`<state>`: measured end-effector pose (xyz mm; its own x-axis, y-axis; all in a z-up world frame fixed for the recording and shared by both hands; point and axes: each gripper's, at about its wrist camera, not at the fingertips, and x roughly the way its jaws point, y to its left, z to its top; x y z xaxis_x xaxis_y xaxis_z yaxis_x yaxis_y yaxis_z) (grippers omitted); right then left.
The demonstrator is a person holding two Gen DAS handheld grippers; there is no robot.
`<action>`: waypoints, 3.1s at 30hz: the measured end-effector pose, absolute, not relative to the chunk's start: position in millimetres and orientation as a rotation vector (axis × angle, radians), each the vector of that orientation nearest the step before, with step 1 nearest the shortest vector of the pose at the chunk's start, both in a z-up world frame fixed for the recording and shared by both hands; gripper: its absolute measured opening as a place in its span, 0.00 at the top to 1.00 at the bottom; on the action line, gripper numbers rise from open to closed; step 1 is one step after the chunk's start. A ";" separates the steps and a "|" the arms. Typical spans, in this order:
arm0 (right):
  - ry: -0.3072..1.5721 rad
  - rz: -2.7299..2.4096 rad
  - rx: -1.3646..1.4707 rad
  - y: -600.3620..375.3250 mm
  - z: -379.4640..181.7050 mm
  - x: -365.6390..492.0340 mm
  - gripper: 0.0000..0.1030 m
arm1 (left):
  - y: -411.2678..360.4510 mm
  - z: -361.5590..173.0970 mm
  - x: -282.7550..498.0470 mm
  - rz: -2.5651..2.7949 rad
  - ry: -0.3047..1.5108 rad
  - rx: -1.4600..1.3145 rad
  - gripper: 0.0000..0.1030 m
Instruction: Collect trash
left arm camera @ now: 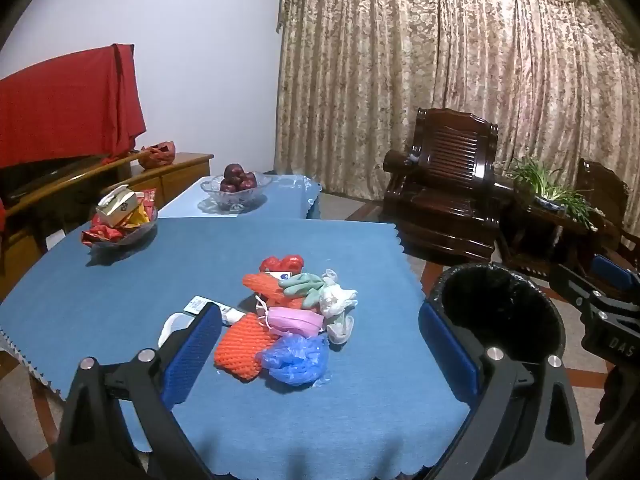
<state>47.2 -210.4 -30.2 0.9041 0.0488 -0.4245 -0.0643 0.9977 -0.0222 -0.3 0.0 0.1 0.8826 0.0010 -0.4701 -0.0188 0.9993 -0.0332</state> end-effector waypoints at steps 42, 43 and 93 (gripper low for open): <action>0.440 0.058 -0.034 -202.6 -29.2 51.3 0.05 | 0.6 0.4 0.1 0.012 0.492 -0.033 0.06; 0.440 0.058 -0.034 -202.3 -28.9 51.4 0.05 | 0.7 0.5 0.1 0.011 0.492 -0.033 0.06; 0.455 0.075 -0.036 -197.4 -45.1 62.7 0.05 | 23.5 -6.1 5.3 0.017 0.502 -0.041 0.06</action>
